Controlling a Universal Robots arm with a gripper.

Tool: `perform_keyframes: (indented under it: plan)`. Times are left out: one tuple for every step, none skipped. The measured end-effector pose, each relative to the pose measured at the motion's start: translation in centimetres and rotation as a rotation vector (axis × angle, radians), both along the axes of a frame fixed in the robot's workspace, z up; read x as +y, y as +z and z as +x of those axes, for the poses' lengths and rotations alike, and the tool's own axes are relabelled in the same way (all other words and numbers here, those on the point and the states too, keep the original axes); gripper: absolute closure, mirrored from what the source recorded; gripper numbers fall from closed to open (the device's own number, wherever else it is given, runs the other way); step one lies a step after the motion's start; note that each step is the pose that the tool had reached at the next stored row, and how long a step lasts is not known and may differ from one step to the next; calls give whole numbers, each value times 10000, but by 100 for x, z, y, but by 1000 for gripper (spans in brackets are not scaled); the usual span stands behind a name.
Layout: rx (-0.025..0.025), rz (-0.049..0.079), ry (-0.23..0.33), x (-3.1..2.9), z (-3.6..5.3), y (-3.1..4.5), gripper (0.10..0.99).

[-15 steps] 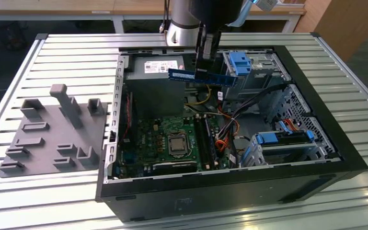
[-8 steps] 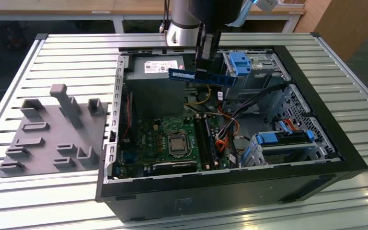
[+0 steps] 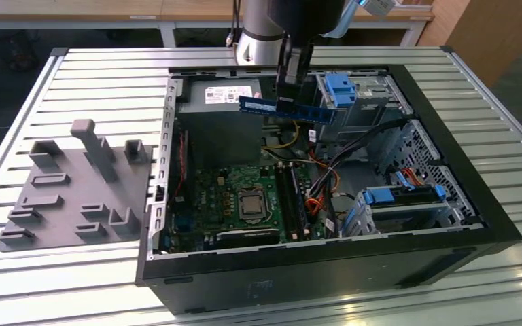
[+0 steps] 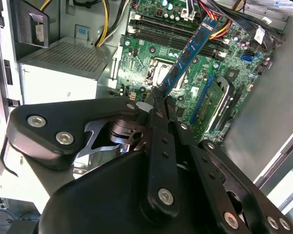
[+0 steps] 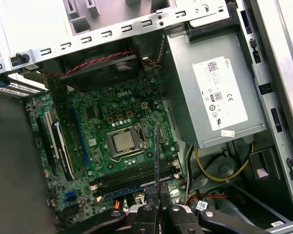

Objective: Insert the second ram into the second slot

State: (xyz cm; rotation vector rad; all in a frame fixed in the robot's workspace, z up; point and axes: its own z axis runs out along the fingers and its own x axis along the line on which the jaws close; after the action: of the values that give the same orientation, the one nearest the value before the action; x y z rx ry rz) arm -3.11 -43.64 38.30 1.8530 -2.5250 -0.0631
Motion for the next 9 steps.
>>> perform_keyframes:
  plan:
    - [-1, 1, -28, 0, 0, 0, 953]
    - [0, 0, -55, 0, 0, 0, 953]
    - [0, 0, -84, 0, 0, 0, 953]
    - [-1, 1, -113, 0, 0, 0, 953]
    - [0, 1, -148, 0, 0, 0, 953]
    - [-1, 0, -170, 0, 0, 0, 953]
    - [-1, 1, -185, 0, 0, 0, 953]
    - [-1, 1, -202, 0, 0, 0, 953]
    - [-1, 0, -222, 0, 0, 0, 953]
